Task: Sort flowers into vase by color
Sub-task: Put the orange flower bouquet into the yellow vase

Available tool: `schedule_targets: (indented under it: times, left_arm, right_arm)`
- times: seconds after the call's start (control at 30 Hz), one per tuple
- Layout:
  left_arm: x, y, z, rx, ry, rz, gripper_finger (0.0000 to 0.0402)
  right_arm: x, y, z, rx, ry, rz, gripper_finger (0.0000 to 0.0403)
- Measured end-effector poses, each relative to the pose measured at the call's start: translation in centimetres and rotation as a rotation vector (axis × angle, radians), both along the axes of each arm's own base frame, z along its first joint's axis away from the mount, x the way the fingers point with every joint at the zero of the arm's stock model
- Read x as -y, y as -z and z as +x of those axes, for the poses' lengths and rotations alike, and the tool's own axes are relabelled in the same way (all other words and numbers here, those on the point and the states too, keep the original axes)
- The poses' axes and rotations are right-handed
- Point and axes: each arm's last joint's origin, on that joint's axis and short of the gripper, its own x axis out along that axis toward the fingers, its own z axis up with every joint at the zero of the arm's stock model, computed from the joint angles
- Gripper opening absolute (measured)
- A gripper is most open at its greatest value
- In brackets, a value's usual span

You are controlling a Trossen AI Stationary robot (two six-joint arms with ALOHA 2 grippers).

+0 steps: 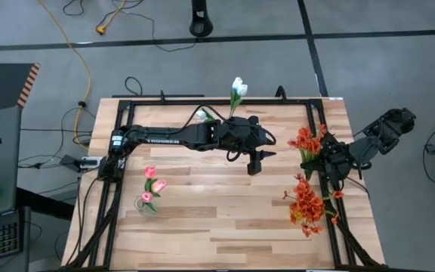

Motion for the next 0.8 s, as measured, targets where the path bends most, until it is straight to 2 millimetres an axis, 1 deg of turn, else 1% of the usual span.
schedule_targets:
  times: [0.1, 0.27, 0.4, 0.63, 0.8]
  left_arm:
    - [0.0, 0.0, 0.0, 0.000, 0.000, 0.000, 0.0143]
    - [0.0, 0.0, 0.0, 0.000, 0.000, 0.000, 0.0143]
    - [0.0, 0.0, 0.0, 0.000, 0.000, 0.000, 0.0143]
    - [0.0, 0.0, 0.0, 0.000, 0.000, 0.000, 0.0143]
    - [0.0, 0.0, 0.0, 0.000, 0.000, 0.000, 0.0143]
  right_arm:
    - [0.1, -0.2, -0.1, 0.002, 0.000, 0.002, 0.0040]
    - [0.6, -1.4, -0.9, 0.001, -0.001, -0.010, 0.0040]
    - [1.0, -1.3, -1.4, -0.050, 0.026, -0.014, 0.0040]
    - [0.6, -1.4, -1.0, -0.062, 0.018, 0.019, 0.0040]
    - [0.1, -1.1, -0.8, -0.111, 0.014, 0.073, 0.0040]
